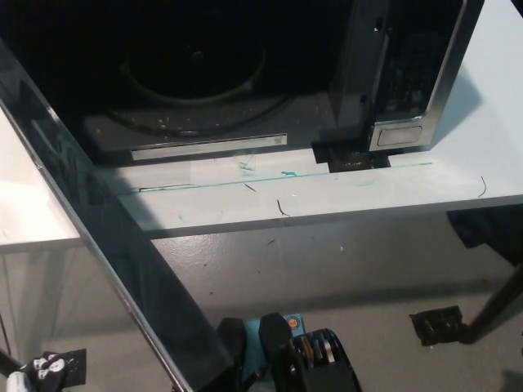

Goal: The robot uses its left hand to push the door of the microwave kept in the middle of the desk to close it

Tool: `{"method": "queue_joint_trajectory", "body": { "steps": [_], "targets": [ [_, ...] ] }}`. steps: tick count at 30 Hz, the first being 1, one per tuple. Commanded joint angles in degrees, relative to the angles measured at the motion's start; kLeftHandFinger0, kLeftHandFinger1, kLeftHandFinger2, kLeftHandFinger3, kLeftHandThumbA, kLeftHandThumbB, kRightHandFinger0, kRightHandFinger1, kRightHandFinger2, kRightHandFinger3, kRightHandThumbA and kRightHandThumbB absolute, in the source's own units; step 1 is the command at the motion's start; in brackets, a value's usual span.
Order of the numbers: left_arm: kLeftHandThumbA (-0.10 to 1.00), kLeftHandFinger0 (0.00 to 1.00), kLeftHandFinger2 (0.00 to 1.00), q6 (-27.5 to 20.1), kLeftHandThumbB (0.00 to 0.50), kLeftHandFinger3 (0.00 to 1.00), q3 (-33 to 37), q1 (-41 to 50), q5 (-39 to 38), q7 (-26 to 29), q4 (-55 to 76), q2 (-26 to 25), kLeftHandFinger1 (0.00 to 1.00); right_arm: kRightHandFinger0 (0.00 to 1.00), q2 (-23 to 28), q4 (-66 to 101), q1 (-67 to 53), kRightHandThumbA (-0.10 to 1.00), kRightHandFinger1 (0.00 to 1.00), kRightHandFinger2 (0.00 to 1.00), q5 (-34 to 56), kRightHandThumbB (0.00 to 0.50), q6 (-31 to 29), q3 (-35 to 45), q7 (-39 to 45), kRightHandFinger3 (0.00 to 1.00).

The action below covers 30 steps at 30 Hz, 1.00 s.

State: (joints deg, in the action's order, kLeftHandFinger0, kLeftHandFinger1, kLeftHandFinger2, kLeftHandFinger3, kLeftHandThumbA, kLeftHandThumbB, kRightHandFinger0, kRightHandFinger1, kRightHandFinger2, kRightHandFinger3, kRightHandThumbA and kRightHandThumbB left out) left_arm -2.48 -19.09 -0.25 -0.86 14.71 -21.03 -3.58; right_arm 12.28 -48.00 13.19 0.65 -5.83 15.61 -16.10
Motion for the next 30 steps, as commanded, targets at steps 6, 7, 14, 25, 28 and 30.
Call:
{"method": "queue_joint_trajectory", "body": {
  "steps": [6,7,14,25,28,30],
  "targets": [
    [-0.07,0.0,0.09,-13.8,0.073,0.29,0.0,6.1,7.2,4.4,17.1,1.0,0.0,0.66,0.7,1.0,1.1,-0.1,0.61,0.58,1.1,0.193,-2.4,0.7,-1.3,0.53],
    [-0.06,0.0,0.07,-14.0,0.075,0.28,0.0,5.8,7.2,4.3,17.4,0.8,0.0,0.67,0.7,1.3,0.6,-0.1,0.61,0.58,1.1,0.194,-2.4,0.8,-1.4,0.53],
    [-0.1,0.01,0.08,-13.9,0.077,0.32,3.3,2.5,9.3,1.0,30.6,0.4,0.0,0.66,0.9,1.1,1.0,-0.1,0.6,0.55,1.1,0.195,-3.6,0.9,-2.0,0.49],
    [-0.1,0.0,0.08,-13.1,0.052,0.32,17.0,-3.3,13.8,-6.0,40.4,-1.0,0.0,0.67,1.1,0.6,0.4,-0.1,0.61,0.56,0.7,0.182,-3.2,0.2,-1.6,0.53],
    [-0.1,0.0,0.11,-12.0,0.051,0.29,20.6,-5.5,13.4,-7.8,40.1,-0.8,0.0,0.68,0.8,0.5,0.3,-0.1,0.61,0.57,1.5,0.184,-3.7,0.8,-1.5,0.51],
    [-0.1,0.0,0.11,-12.1,0.053,0.29,21.5,-6.3,13.4,-8.0,39.5,-0.8,0.0,0.7,0.7,1.2,0.1,-0.1,0.62,0.59,1.7,0.183,-2.9,0.7,-1.2,0.52]
  ]
}}
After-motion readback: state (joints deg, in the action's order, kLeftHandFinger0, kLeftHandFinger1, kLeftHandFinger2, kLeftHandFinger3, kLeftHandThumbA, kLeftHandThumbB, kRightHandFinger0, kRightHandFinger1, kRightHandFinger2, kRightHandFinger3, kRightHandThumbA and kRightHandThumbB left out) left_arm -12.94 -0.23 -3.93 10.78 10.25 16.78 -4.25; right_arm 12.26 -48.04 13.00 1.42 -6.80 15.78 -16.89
